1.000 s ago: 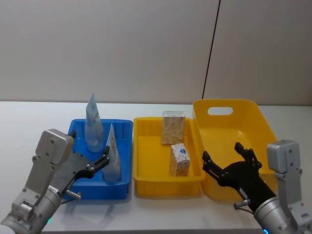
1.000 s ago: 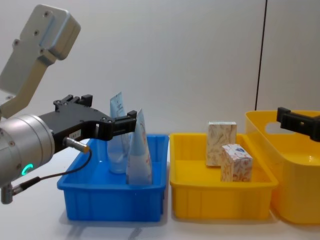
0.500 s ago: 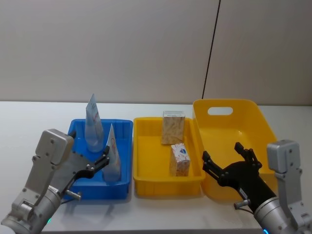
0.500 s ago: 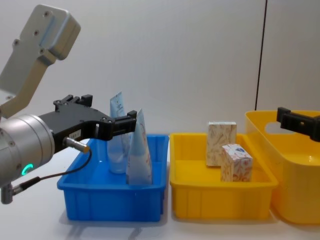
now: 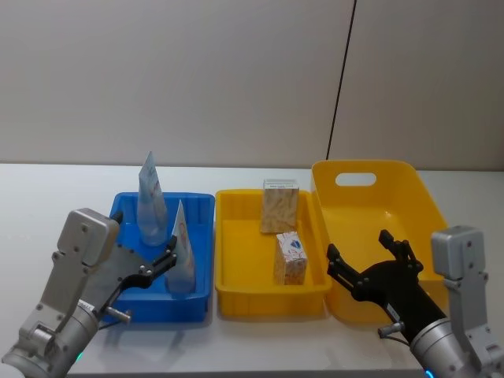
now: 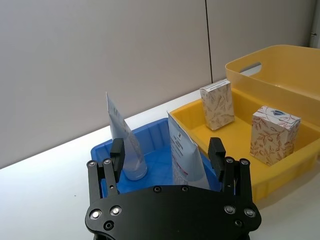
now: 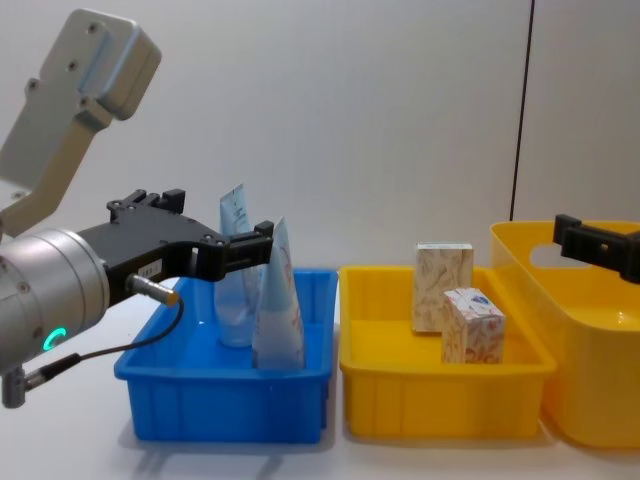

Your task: Bimanual collaborative sorting of washing and personal care products

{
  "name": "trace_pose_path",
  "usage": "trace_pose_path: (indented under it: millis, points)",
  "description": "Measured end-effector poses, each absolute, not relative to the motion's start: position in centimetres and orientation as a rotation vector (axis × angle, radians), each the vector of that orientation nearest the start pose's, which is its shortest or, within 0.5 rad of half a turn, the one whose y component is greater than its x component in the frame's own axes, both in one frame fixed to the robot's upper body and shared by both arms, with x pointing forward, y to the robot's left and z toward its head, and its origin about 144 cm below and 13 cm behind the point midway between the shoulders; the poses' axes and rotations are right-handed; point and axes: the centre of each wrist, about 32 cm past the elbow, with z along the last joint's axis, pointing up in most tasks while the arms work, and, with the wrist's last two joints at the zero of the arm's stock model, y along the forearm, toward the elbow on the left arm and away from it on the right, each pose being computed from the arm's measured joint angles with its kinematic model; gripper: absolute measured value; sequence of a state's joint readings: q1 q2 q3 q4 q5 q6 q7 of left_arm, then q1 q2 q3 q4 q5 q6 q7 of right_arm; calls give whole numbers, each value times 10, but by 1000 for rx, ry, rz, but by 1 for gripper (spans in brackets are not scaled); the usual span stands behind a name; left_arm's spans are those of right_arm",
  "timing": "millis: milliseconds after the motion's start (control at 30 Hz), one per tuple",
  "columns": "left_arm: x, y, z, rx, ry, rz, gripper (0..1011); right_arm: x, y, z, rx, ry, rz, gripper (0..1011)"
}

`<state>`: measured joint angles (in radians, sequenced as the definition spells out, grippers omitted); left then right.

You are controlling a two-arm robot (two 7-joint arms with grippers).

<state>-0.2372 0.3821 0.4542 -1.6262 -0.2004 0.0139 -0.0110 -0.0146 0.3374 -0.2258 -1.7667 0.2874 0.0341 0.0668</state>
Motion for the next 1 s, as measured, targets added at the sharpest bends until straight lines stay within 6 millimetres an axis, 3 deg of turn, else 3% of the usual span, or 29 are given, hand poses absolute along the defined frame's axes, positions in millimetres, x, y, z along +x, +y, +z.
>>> trace_pose_path:
  millis: [1000]
  points:
    - [492,198,1204,61,-268,1124,1002,443,-237,1189,26,-75,-1229,1004]
